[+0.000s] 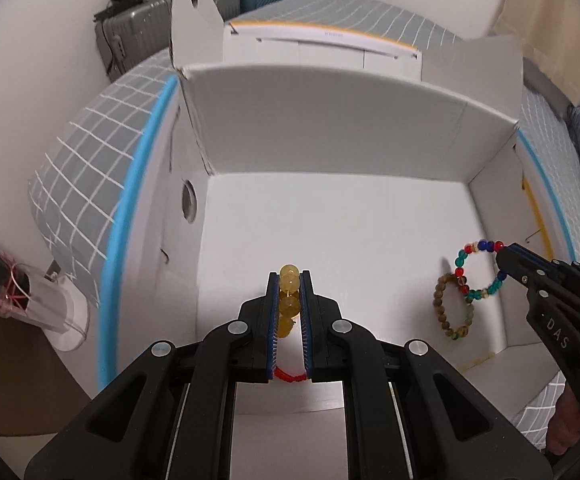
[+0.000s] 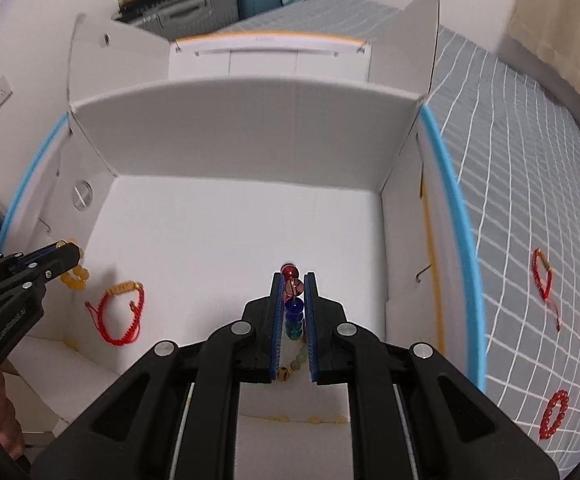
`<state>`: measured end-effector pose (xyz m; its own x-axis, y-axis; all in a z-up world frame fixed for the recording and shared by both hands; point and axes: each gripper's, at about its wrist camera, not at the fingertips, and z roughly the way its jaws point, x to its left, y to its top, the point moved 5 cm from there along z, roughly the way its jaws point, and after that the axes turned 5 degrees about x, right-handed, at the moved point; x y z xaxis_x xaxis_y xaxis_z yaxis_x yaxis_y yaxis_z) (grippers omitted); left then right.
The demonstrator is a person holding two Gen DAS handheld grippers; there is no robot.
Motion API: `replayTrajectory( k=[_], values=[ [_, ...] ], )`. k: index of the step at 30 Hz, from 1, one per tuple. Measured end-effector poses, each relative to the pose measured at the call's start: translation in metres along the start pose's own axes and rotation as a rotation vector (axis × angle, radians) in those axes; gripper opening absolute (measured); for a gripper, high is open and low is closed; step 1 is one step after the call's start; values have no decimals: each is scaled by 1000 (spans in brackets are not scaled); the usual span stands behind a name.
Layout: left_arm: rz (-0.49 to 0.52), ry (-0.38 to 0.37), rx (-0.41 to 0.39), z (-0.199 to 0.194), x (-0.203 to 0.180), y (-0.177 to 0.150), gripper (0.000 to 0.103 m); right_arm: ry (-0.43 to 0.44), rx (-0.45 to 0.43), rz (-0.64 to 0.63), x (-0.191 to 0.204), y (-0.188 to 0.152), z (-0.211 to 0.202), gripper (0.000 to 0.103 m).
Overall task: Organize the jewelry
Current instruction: 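Open both tools to release the bracelets into the white box, then move both open tools back from the box toward the bed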
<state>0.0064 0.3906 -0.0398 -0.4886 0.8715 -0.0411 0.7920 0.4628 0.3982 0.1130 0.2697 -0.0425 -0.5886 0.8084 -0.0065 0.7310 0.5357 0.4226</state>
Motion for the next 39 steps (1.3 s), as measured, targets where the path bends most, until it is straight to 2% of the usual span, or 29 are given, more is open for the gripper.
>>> replayTrajectory(
  k=[5,10,11,12,13,14,15,16,18,22,25,33,39],
  values=[
    [9,20,39,13,-2,-4,9,-11,29,-9,0,-7,11,9],
    [17,32,36,11,-4,-5,11,-8,20,-2,-1,-11,5,11],
    [18,33,30,9,-4,-6,11,-4,18,-4,-1,-9,4,14],
    [17,37,31,8,-4,-6,12,-3,5,-6,0,-9,1,26],
    [17,36,29,6,-3,-7,15,-4,-9,-10,0,-9,-2,39],
    [16,36,25,4,-3,-7,19,-5,-25,-15,1,-8,-6,43],
    [12,37,16,1,-2,-7,34,-3,-40,-17,1,-8,-11,47],
    [9,41,4,-3,-2,-7,42,-1,-46,-19,2,-8,-15,50],
    [11,56,-23,-12,-1,-8,48,0,-70,-28,4,-9,-25,58],
    [7,55,-61,-26,-1,-7,71,-2,-115,-32,2,-9,-43,73],
    [-6,56,-74,-34,-1,-8,72,-17,-145,-40,-3,-10,-57,78],
    [3,50,-130,-54,-13,-8,90,-18,-226,34,-40,-15,-93,93],
    [34,41,-169,-67,-39,-9,95,-43,-261,83,-76,-24,-109,95]
  ],
)
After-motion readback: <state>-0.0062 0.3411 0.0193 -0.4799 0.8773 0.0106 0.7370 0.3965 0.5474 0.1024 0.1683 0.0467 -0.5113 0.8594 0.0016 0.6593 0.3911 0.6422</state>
